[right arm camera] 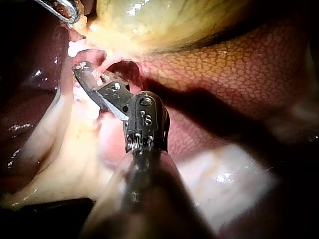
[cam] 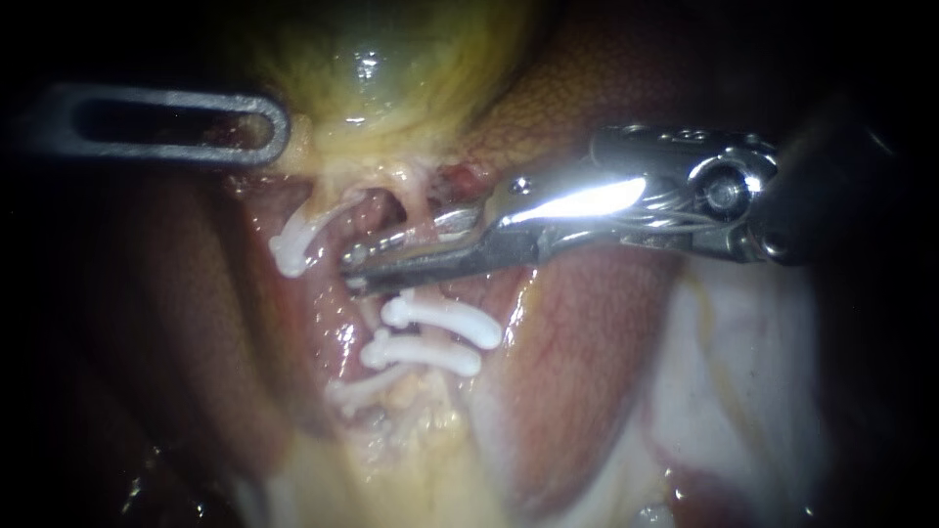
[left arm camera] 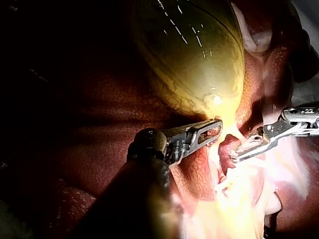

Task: Going back third clip right tube

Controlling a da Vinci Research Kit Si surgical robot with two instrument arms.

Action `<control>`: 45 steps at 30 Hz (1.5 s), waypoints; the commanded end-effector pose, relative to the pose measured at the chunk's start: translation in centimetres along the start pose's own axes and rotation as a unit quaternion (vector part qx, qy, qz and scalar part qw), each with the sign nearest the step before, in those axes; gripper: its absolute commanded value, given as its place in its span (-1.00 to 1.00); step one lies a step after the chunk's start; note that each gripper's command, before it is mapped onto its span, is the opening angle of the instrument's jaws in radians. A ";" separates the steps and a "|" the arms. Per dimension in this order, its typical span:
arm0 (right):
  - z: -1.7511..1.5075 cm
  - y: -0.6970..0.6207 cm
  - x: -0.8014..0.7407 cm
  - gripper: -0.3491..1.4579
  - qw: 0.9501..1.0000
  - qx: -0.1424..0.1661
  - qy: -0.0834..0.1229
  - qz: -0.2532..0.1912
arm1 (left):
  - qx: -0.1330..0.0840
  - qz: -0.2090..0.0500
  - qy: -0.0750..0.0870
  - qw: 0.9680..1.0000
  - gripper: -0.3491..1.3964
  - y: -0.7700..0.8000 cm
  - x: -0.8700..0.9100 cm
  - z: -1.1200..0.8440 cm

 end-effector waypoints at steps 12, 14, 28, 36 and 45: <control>0.03 0.09 -0.14 -0.17 1.000 0.003 0.002 -0.014 | 0.000 0.000 0.000 1.000 -1.00 0.00 0.01 0.00; 0.05 0.14 -0.24 -0.13 1.000 0.004 0.001 -0.017 | 0.000 0.000 0.000 1.000 -1.00 0.00 0.01 0.00; 0.01 0.40 -0.71 -0.09 0.999 -0.013 0.002 -0.035 | 0.000 0.000 0.000 1.000 -1.00 0.00 0.01 -0.01; -0.26 0.21 -0.80 -0.07 0.988 -0.050 0.004 -0.144 | 0.000 0.000 0.000 1.000 -1.00 0.00 0.01 -0.02; -0.70 -0.17 -0.89 -0.07 0.970 -0.070 -0.003 -0.234 | 0.000 0.000 0.000 1.000 -1.00 0.00 0.01 -0.02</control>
